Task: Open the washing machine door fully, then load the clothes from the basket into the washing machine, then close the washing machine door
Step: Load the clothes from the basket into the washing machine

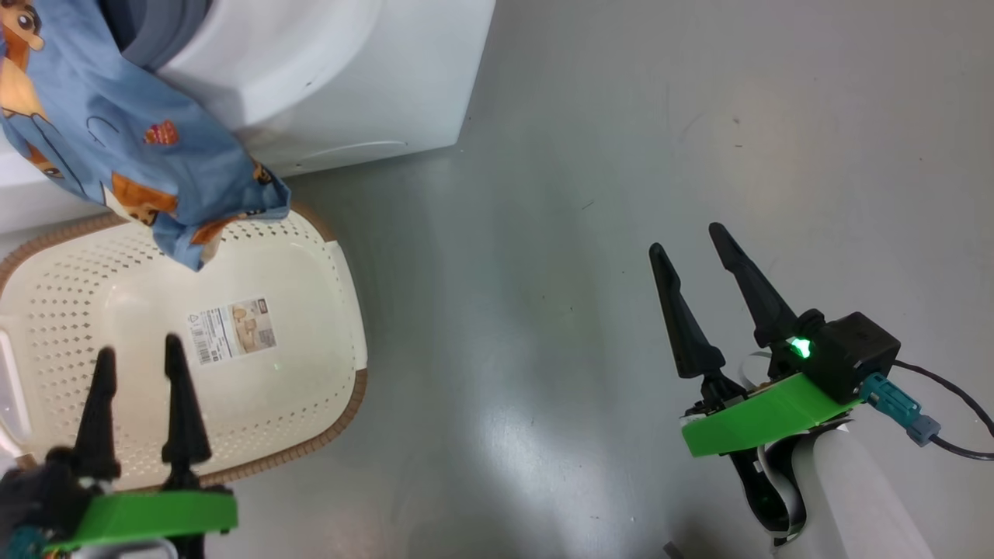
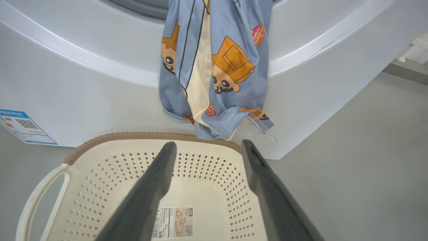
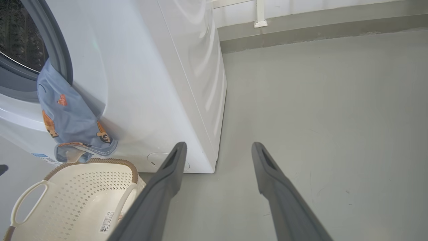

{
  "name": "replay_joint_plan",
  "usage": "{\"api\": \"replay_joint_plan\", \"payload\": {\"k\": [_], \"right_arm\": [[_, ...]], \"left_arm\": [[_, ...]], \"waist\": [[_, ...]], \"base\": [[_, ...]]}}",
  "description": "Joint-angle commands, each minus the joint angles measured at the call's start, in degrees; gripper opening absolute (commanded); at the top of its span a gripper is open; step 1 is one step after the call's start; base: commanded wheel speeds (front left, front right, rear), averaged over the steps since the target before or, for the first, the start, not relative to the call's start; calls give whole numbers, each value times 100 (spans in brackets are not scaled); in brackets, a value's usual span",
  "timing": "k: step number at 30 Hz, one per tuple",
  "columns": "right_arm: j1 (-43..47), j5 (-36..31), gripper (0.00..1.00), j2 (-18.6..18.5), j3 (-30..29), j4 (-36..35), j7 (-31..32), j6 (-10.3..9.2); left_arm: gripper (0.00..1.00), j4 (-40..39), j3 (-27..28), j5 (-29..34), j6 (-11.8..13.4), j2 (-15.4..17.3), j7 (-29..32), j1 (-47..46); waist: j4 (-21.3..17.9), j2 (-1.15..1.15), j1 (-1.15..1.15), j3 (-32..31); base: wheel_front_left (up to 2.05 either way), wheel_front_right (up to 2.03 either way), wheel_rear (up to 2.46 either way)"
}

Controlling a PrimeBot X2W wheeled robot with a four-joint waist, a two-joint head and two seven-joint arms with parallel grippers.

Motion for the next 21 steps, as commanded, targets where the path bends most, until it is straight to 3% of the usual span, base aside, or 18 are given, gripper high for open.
{"api": "replay_joint_plan", "payload": {"k": [1,12,21], "right_arm": [[111,14,100,17,148,-103,-43,9],[108,76,100,17,201,-94,-43,9],[93,143,100,17,246,-64,-43,9]], "left_arm": [[100,-125,146,-22,36,71,-30,-35],[100,401,-59,-30,-41,71,-30,-920],[100,1479,79,-85,-178,276,-30,-2013]], "waist": [[-5,0,0,-4],[-107,0,0,-45],[-239,0,0,21]], "base": [[0,0,0],[0,0,0],[0,0,0]]}}
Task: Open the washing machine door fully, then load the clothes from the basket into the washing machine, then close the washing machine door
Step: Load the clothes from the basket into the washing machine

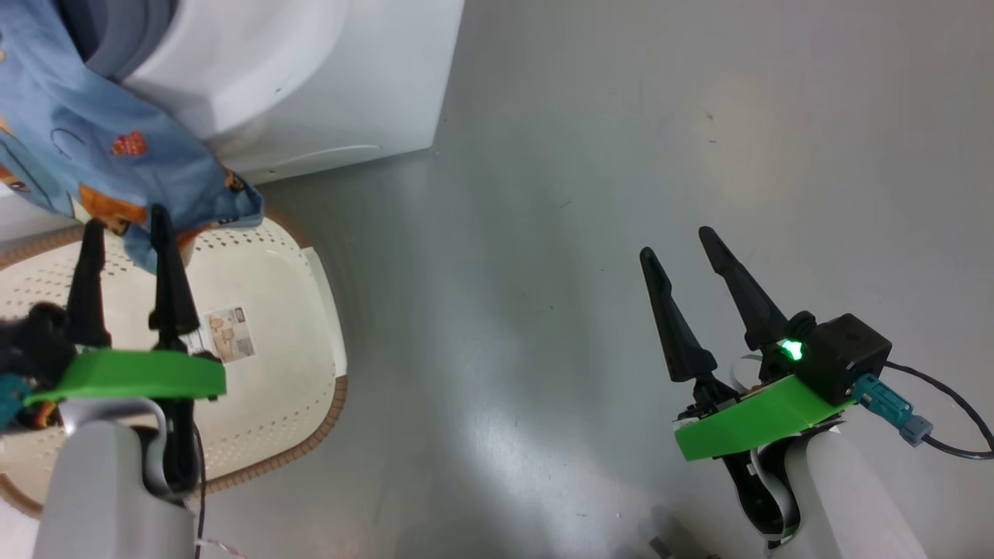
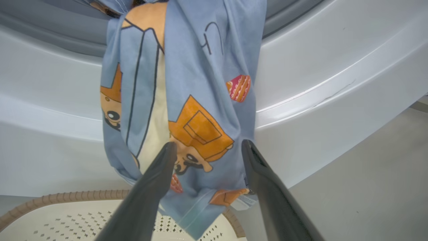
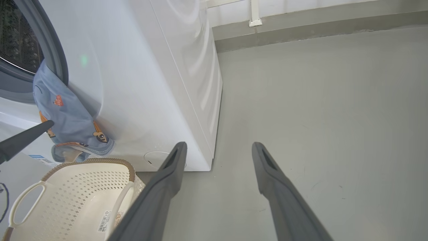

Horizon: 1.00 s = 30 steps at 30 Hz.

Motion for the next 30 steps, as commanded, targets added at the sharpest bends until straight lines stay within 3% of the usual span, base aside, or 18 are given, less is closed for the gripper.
{"api": "replay_joint_plan", "payload": {"k": [1,16,17,18,19,30], "right_arm": [[93,53,100,16,136,-98,-43,9],[41,148,100,16,144,-124,-43,9],[34,151,100,16,143,-121,-43,9],[28,154,100,16,143,-119,-43,9],[21,154,100,16,145,-115,-43,9],[37,154,100,16,103,-69,-43,9]], "left_arm": [[100,103,174,-4,-56,188,-30,-122],[100,1894,373,-459,-155,549,-14,-1457],[95,1981,374,-481,-161,574,-16,-1541],[39,2059,360,-473,-164,606,-18,-1609],[0,2102,349,-453,-167,636,-20,-1666],[0,1733,468,-92,-75,606,-29,-1354]], "waist": [[-34,0,0,26],[-152,0,0,317],[-151,0,0,332],[-152,0,0,345],[-154,0,0,350],[-11,0,0,180]], "base": [[0,0,0],[0,0,0],[0,0,0],[0,0,0],[0,0,0],[0,0,0]]}}
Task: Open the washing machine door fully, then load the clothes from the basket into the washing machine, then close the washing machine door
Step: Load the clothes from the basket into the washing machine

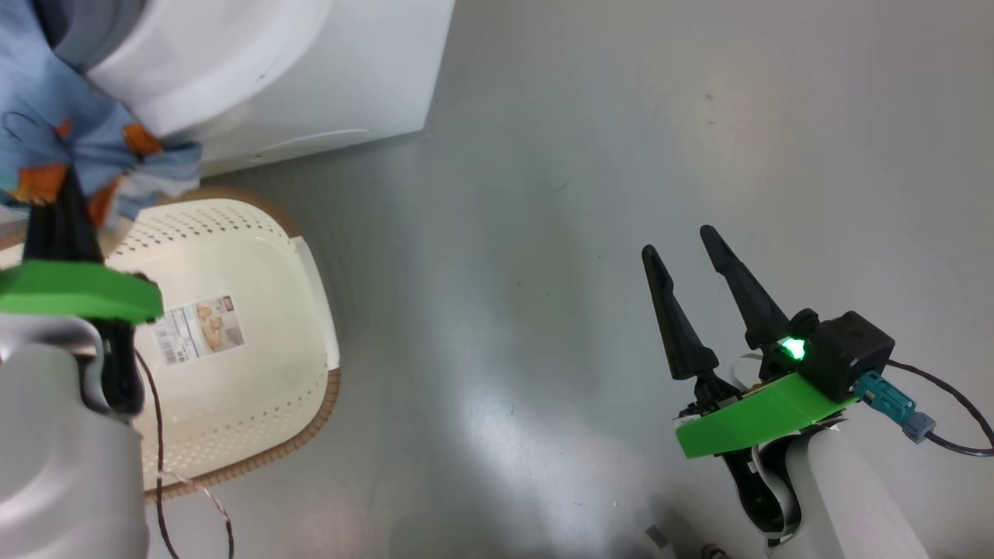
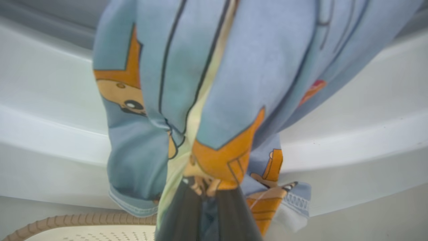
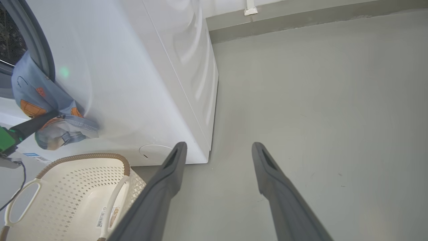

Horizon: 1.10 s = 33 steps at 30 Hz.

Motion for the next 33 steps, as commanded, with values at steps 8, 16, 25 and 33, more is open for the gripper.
{"api": "replay_joint_plan", "payload": {"k": [8,16,25,33], "right_arm": [[82,-20,100,15,84,-68,-43,9],[95,-14,100,15,94,-38,-43,9],[108,45,100,15,111,-53,-43,9],[115,86,100,15,112,-92,-43,9]], "left_arm": [[0,-819,235,330,119,91,-35,525],[0,-1661,272,555,140,144,-35,447],[0,-1731,122,668,132,478,229,-303],[0,-1256,20,701,119,773,513,-1130]], "waist": [[215,0,0,-200],[251,0,0,-303],[162,0,0,-294],[72,0,0,-202]], "base": [[0,0,0],[0,0,0],[0,0,0],[0,0,0]]}}
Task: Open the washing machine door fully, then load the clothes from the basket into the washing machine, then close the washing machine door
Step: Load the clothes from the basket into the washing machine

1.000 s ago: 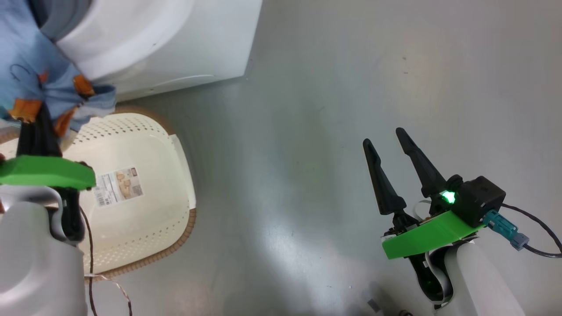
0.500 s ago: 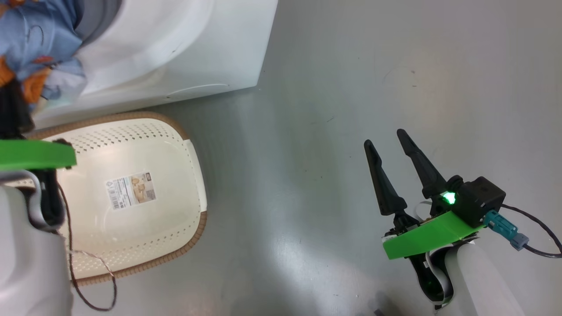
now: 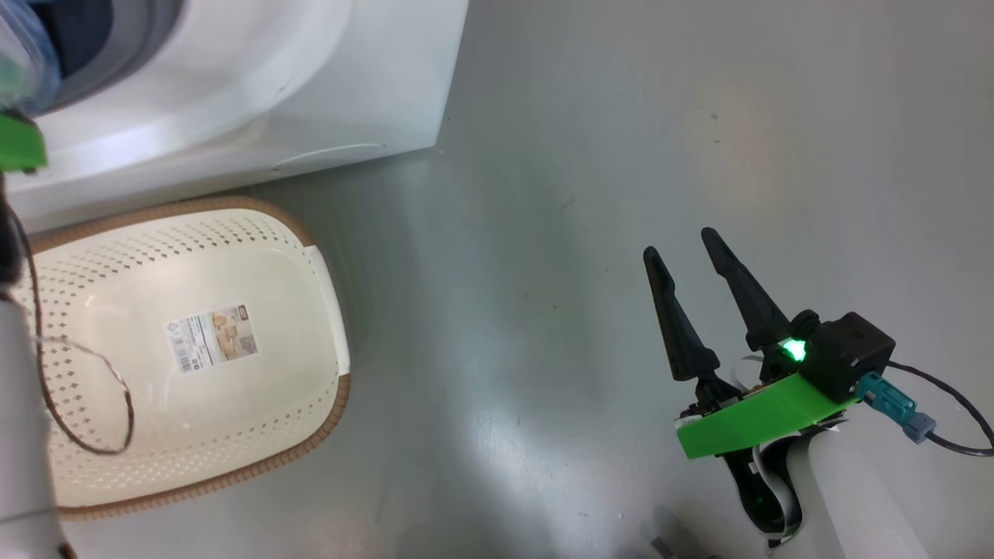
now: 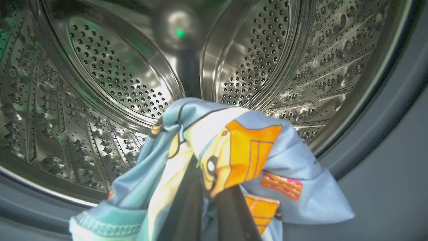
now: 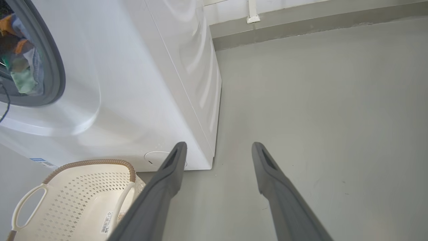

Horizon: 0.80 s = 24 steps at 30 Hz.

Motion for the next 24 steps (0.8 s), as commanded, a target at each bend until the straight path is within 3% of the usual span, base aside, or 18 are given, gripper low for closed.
{"api": "replay_joint_plan", "payload": {"k": [1,24], "right_arm": [[108,57,100,16,124,-141,-43,9],[101,188,100,16,222,-229,-43,9]], "left_arm": [[0,-43,103,26,3,323,24,-181],[0,1405,-484,105,-145,1009,124,-2313]], "waist": [[-23,0,0,37],[-211,0,0,858]], "base": [[0,0,0],[0,0,0]]}}
